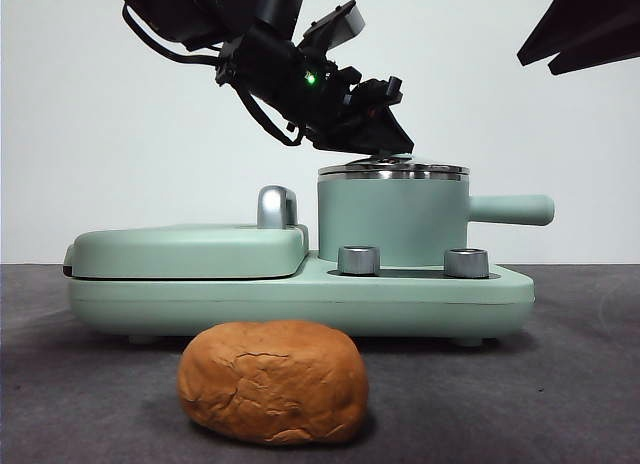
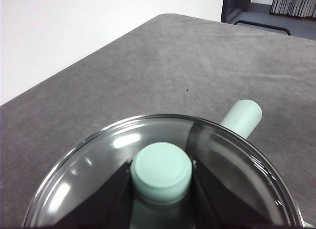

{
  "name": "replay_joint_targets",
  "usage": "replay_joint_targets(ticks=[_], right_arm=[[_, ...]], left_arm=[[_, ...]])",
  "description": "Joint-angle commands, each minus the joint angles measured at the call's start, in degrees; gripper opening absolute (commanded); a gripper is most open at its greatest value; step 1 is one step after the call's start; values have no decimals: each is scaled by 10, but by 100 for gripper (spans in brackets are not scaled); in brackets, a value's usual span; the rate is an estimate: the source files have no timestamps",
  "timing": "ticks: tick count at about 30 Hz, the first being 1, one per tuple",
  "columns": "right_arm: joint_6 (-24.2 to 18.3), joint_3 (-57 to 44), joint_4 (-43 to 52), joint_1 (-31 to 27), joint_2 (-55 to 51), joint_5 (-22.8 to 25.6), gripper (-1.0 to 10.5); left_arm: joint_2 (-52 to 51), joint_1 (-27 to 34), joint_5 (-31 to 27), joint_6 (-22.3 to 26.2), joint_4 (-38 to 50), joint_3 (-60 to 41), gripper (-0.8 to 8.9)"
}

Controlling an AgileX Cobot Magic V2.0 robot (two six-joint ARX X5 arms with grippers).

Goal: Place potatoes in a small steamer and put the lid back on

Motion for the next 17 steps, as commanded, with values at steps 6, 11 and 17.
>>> replay_joint_targets(ticks=[6, 11, 17], right_arm=[[8, 11, 1, 3, 4, -2, 265], [8, 11, -3, 4, 4, -2, 265], [8, 11, -3, 15, 4, -2, 265]], left_arm=[[-50, -2, 0, 9, -18, 14, 7], [-96, 4, 0, 9, -79, 14, 7], [-163, 21, 9, 9, -156, 14, 9]])
